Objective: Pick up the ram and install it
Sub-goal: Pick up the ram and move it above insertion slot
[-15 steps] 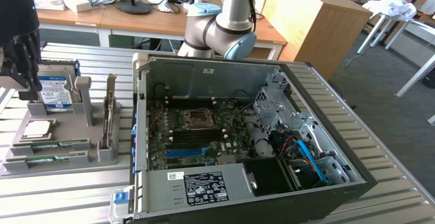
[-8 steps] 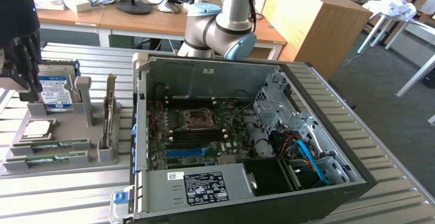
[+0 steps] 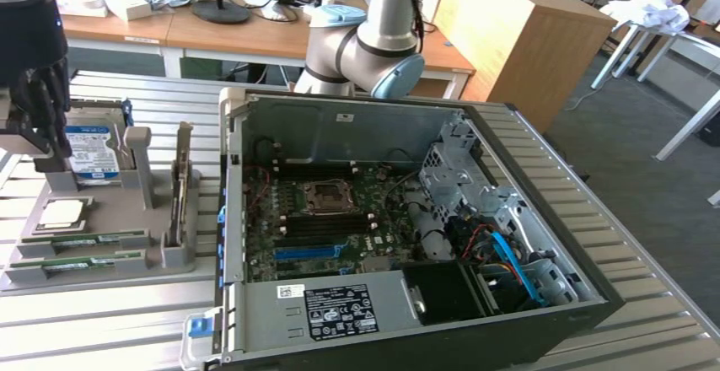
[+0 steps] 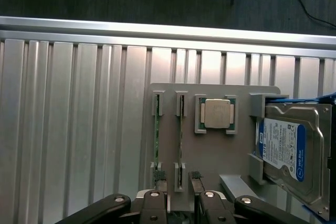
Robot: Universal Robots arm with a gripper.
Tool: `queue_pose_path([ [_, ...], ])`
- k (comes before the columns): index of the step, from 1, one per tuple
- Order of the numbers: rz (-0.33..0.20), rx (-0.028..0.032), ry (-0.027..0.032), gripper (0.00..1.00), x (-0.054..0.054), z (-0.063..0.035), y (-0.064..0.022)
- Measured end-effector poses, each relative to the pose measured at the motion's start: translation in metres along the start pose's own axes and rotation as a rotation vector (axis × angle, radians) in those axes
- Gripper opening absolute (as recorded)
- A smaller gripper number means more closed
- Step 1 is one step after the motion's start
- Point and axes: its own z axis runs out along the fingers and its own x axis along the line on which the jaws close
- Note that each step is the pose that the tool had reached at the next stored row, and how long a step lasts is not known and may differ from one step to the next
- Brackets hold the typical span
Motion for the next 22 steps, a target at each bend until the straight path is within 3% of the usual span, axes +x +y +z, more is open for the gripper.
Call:
queue_pose_path([
  [22,0.0,-0.0001,0.0,0.3,0.0,0.0185,-0.0004],
])
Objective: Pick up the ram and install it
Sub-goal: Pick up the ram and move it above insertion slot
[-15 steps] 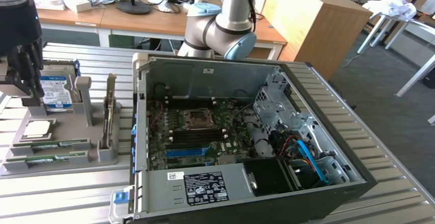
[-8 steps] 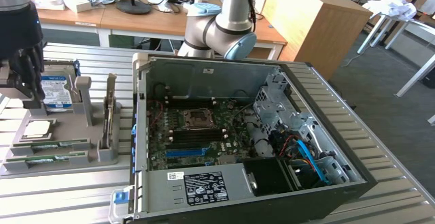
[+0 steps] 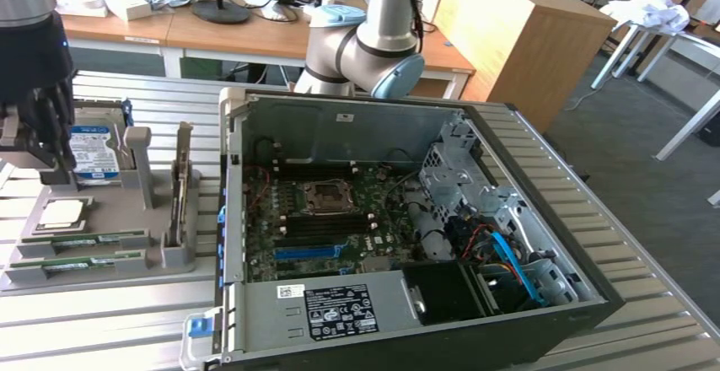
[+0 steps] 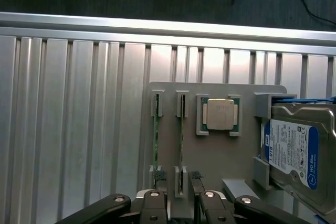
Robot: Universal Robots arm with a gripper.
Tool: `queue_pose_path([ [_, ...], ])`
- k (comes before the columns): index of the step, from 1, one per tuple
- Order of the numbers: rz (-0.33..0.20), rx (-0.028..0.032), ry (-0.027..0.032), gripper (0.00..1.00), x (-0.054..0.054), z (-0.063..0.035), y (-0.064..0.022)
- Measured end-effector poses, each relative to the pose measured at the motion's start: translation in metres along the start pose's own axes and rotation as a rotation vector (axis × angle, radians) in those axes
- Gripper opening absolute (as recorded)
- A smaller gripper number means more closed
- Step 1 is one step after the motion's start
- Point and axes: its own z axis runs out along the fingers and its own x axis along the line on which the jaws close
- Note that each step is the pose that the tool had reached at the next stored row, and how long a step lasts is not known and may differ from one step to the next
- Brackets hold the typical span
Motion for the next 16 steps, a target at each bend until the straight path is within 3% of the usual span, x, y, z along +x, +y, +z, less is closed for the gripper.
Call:
queue_pose_path([
  [16,0.0,0.0,0.0,0.3,0.0,0.015,-0.0003],
])
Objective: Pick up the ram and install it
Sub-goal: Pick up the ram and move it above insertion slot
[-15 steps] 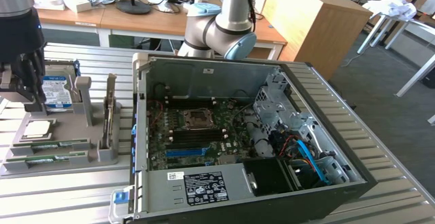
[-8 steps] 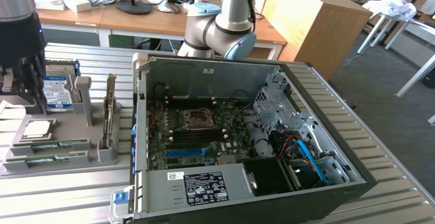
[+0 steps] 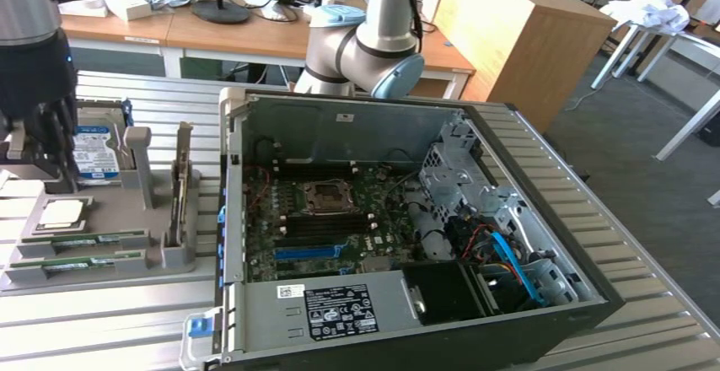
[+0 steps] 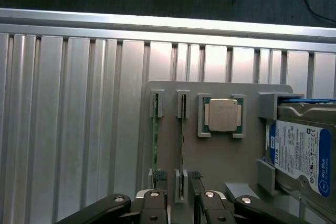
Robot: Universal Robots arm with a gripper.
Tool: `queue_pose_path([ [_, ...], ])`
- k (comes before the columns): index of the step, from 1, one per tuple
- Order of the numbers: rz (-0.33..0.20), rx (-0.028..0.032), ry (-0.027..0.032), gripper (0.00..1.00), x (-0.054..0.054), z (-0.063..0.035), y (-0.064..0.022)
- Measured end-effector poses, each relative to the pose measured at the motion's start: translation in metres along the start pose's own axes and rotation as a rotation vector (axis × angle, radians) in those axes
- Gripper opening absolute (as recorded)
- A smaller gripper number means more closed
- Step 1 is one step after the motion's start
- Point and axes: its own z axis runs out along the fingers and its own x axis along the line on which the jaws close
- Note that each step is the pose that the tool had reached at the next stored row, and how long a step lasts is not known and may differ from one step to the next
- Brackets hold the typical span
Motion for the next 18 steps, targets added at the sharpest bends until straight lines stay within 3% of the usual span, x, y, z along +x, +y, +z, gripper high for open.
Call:
queue_pose_path([
  [18,0.0,-0.0001,0.0,0.3,0.0,0.0161,-0.0003],
])
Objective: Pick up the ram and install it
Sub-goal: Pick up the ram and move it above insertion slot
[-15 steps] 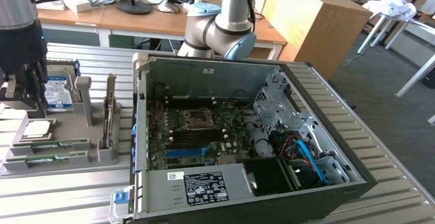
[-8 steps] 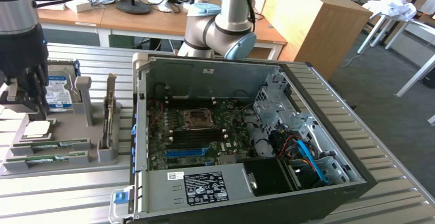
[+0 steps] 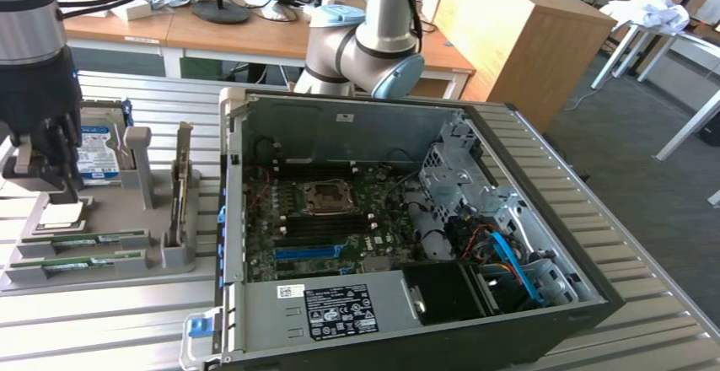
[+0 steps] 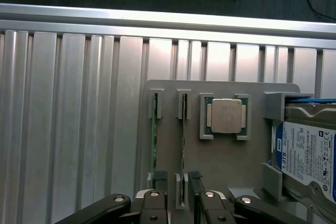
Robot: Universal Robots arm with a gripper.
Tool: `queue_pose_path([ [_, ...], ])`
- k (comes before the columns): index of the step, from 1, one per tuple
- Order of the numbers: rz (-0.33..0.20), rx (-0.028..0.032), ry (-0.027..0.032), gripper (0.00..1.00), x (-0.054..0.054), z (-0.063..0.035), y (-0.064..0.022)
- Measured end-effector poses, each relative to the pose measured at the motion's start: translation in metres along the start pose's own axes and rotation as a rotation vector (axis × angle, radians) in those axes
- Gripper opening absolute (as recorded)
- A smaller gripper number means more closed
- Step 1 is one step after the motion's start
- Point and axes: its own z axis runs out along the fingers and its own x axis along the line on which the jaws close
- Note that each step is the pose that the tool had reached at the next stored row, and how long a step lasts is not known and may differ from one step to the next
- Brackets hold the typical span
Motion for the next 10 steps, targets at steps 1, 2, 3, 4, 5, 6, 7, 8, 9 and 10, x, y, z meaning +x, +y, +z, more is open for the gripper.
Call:
queue_pose_path([
  [1,0.0,0.0001,0.0,0.3,0.0,0.0008,0.0],
  [2,0.0,0.0001,0.0,0.3,0.0,0.0015,0.0],
  [3,0.0,0.0001,0.0,0.3,0.0,0.0022,0.0],
  [4,0.0,0.0,0.0,0.3,0.0,0.0029,-0.0001],
  [5,0.0,0.0001,0.0,0.3,-0.0001,0.0037,-0.0001],
  [6,0.0,0.0001,0.0,0.3,0.0,0.0044,-0.0001],
  [7,0.0,0.0001,0.0,0.3,0.0,0.0051,-0.0001],
  [8,0.0,0.0001,0.0,0.3,-0.0001,0.0059,-0.0001],
  [9,0.0,0.0001,0.0,0.3,-0.0001,0.0066,-0.0001],
  [10,0.0,0.0001,0.0,0.3,-0.0001,0.0073,-0.0001],
])
